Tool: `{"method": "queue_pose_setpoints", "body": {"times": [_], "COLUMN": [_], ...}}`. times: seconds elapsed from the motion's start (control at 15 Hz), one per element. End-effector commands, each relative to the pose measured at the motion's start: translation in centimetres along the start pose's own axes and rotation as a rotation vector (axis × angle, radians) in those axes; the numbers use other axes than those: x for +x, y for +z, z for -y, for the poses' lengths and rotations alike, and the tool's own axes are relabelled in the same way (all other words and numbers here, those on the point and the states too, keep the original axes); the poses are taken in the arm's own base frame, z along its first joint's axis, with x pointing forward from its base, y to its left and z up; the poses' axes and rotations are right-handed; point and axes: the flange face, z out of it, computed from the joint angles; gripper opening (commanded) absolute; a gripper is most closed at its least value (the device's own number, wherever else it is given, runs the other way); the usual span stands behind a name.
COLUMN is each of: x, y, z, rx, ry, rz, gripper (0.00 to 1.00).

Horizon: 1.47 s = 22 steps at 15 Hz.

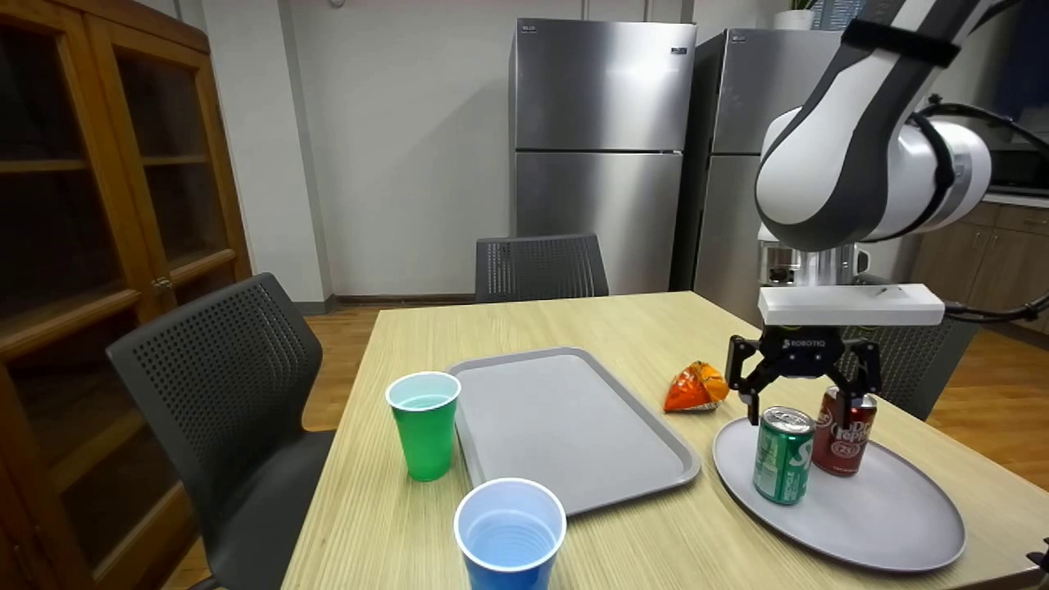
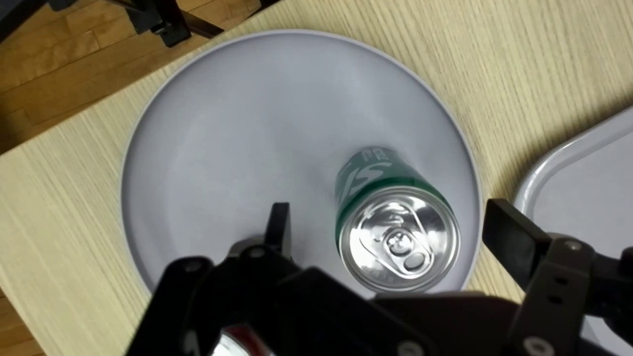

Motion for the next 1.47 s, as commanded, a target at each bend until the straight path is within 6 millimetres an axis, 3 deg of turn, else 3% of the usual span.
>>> {"method": "queue_pose_setpoints", "body": {"times": [0.0, 0.47, 1.27, 1.33, 1.4], "x": [0.1, 0.2, 0.8, 0.8, 0.7], "y": [0.8, 1.9, 1.9, 2.0, 2.0], "z": [0.1, 0.4, 0.9, 1.0, 1.0], "rx": [-0.010, -0.019, -0.013, -0.013, -0.017], "ry": [0.013, 0.000, -0.010, -0.014, -0.020], "rz": [-0.012, -0.015, -0.040, -0.044, -0.046], "gripper": [1.00, 1.00, 1.00, 0.75, 0.74]}}
